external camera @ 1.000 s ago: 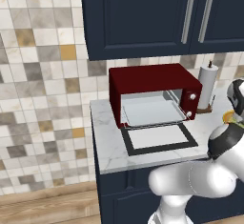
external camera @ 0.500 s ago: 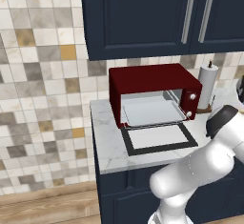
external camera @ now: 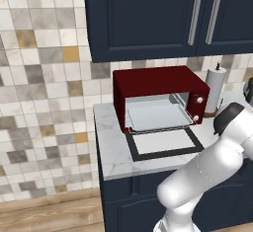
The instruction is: Pull the toaster oven rack outwards. Pick up the baguette from the plate and place it on the toaster oven rack. Close the toaster oven door fully and set the temperature to the lowest setting.
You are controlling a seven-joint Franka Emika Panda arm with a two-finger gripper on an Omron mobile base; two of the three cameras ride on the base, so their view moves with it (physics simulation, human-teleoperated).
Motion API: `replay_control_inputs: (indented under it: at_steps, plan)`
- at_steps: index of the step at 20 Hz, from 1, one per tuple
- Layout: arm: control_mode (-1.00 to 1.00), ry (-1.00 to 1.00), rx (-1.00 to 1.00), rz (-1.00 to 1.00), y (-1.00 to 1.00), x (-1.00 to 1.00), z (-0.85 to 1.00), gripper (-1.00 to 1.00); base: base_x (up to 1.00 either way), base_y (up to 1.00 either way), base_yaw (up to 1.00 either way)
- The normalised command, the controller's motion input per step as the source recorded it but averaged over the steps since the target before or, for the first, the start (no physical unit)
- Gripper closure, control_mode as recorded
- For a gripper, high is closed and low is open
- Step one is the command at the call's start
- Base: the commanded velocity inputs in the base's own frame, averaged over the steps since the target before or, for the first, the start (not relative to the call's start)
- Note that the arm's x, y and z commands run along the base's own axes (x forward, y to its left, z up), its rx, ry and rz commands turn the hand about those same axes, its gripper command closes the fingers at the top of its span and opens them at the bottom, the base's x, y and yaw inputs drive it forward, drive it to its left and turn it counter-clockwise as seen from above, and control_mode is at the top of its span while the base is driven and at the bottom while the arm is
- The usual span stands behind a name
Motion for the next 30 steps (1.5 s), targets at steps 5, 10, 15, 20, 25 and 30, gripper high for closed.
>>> replay_control_inputs:
  at_steps: [5,10,15,20,25,30]
  plan:
    - [-1.0,0.08,0.0,0.0,-0.19,0.29,-0.22,-1.0,0.0,0.0,0.0]
    - [-1.0,0.09,0.0,0.0,-0.41,0.22,-0.05,-1.0,0.0,0.0,0.0]
    - [-1.0,0.08,0.0,0.0,-0.18,0.11,-0.13,-1.0,0.0,0.0,0.0]
    - [-1.0,0.04,0.0,0.0,-0.02,0.0,-0.31,-1.0,0.0,0.0,0.0]
    - [-1.0,0.06,0.0,0.0,-0.17,0.0,-0.32,-1.0,0.0,0.0,0.0]
    - [-1.0,0.01,0.0,0.0,-0.15,0.0,-0.33,-1.0,0.0,0.0,0.0]
